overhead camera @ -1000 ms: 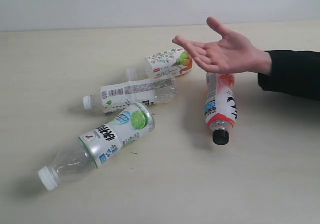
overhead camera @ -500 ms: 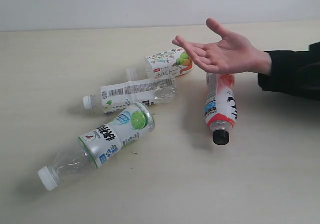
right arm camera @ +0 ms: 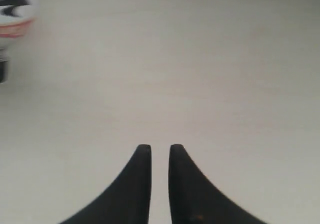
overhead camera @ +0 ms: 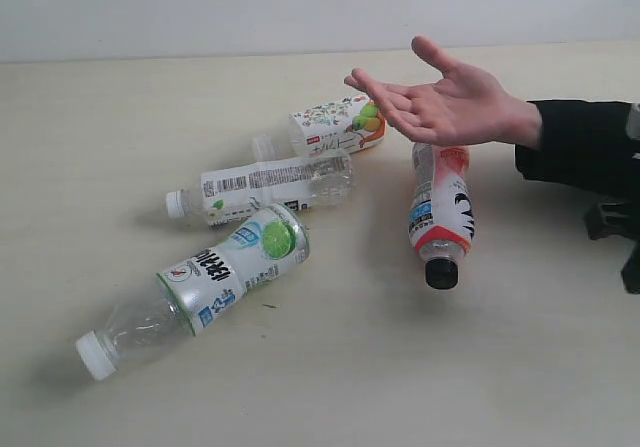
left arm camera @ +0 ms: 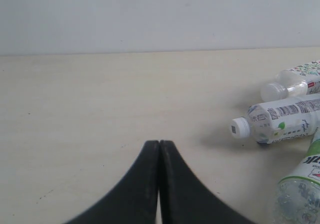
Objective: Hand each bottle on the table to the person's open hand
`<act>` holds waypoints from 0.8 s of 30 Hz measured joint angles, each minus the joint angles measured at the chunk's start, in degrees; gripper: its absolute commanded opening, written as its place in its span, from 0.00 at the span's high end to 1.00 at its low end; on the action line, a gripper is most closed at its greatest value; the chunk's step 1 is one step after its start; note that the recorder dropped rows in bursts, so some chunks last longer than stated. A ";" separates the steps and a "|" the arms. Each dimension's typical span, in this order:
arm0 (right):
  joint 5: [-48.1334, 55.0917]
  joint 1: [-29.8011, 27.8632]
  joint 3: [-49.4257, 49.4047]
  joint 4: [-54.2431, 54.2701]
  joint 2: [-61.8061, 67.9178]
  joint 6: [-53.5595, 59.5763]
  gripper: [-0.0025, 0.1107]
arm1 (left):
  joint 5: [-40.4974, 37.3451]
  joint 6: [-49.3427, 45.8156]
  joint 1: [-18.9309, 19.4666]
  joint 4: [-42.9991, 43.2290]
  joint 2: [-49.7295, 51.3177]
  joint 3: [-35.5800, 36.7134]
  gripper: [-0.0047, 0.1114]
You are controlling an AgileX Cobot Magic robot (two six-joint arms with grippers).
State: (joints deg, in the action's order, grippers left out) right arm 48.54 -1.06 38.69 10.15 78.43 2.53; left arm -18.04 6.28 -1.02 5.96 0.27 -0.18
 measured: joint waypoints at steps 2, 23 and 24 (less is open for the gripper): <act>-2.11 0.00 0.00 -4.46 -0.45 -4.07 0.98 | 0.00 0.00 0.00 0.00 0.00 0.00 0.94; -15.60 29.57 -1.72 -48.42 -8.08 -56.26 0.98 | 0.00 0.00 0.00 0.00 0.00 0.00 0.94; -15.60 31.09 -2.55 -50.64 -8.08 -59.69 0.98 | 0.00 0.00 0.00 0.00 0.00 0.00 0.94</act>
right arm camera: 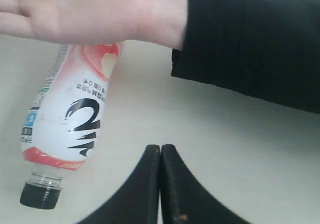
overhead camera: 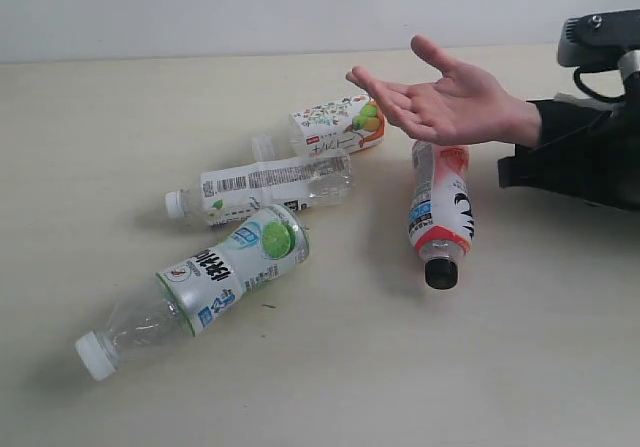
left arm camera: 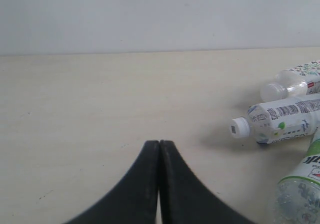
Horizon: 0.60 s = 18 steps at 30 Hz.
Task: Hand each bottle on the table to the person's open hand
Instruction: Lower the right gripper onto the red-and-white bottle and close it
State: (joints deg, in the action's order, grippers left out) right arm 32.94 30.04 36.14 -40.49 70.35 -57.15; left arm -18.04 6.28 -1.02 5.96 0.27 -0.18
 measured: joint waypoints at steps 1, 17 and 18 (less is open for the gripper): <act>-0.56 1.35 -0.69 -1.75 0.00 -3.52 0.98 | 0.00 0.00 0.00 0.00 0.00 0.00 0.94; -17.93 3.91 -1.33 -6.98 9.07 -21.76 0.65 | 0.00 0.00 0.00 0.00 0.00 0.00 0.94; -17.58 3.91 -0.73 -6.83 10.56 -21.76 0.53 | 0.00 0.00 0.00 0.00 0.00 0.00 0.94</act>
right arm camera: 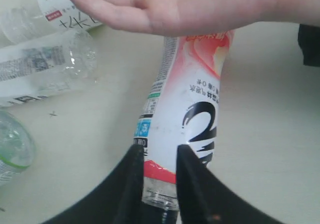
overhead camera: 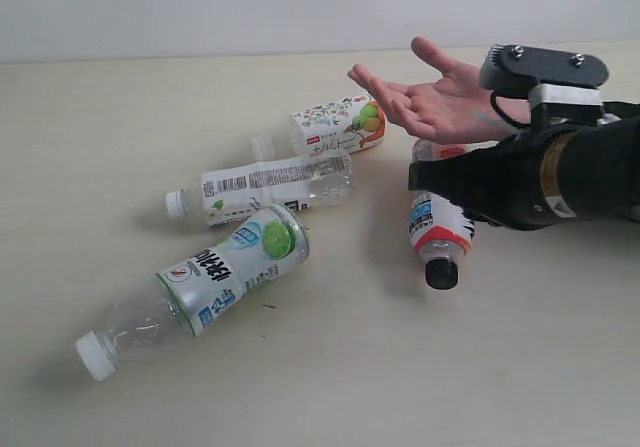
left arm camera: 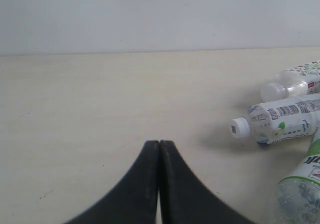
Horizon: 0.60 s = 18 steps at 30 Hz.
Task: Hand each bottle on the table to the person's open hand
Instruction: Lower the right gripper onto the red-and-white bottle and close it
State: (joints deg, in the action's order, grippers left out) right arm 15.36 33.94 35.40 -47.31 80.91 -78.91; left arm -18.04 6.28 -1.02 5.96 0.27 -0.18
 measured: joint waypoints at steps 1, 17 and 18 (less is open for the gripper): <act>1.65 0.00 1.57 0.67 3.40 0.48 0.47 | 0.00 0.00 0.00 0.00 0.00 0.00 0.94; 10.78 0.00 17.71 -0.94 21.57 -0.24 0.36 | 0.00 0.00 0.00 0.00 0.00 0.00 0.94; 11.05 0.00 17.87 -1.81 22.03 -1.26 0.36 | 0.00 0.00 0.00 0.00 0.00 0.00 0.94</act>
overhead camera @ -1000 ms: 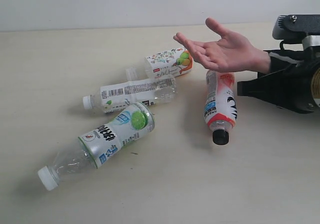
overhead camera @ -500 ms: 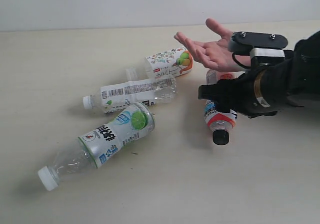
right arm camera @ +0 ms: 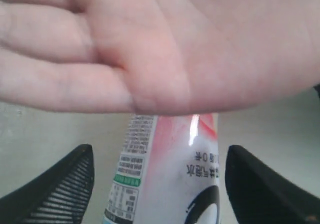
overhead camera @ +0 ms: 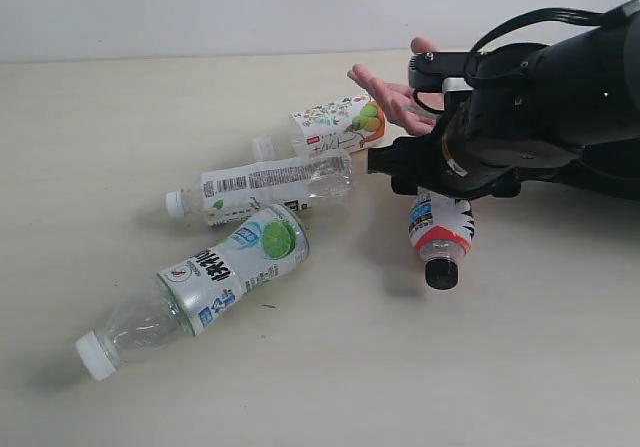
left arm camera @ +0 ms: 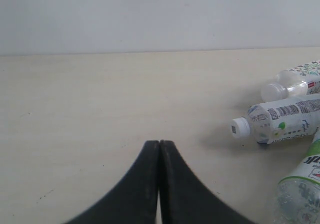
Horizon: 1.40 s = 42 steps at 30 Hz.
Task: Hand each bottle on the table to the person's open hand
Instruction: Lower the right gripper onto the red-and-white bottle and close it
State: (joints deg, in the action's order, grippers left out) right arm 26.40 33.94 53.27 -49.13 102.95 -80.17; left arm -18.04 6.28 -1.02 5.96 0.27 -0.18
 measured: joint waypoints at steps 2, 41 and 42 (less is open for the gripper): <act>0.52 0.00 0.15 -3.07 1.35 -3.30 0.36 | 0.00 0.00 0.00 0.00 0.00 0.00 0.94; 3.18 1.76 -1.30 14.65 2.94 14.77 0.98 | 0.00 0.00 0.00 0.00 0.00 0.00 0.94; 3.82 2.18 -1.84 15.65 2.39 15.45 0.98 | 0.00 0.00 0.00 0.00 0.00 0.00 0.94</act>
State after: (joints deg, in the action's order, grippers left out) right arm 30.22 36.13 51.43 -33.48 105.34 -64.72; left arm -18.04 6.28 -1.02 5.96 0.27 -0.18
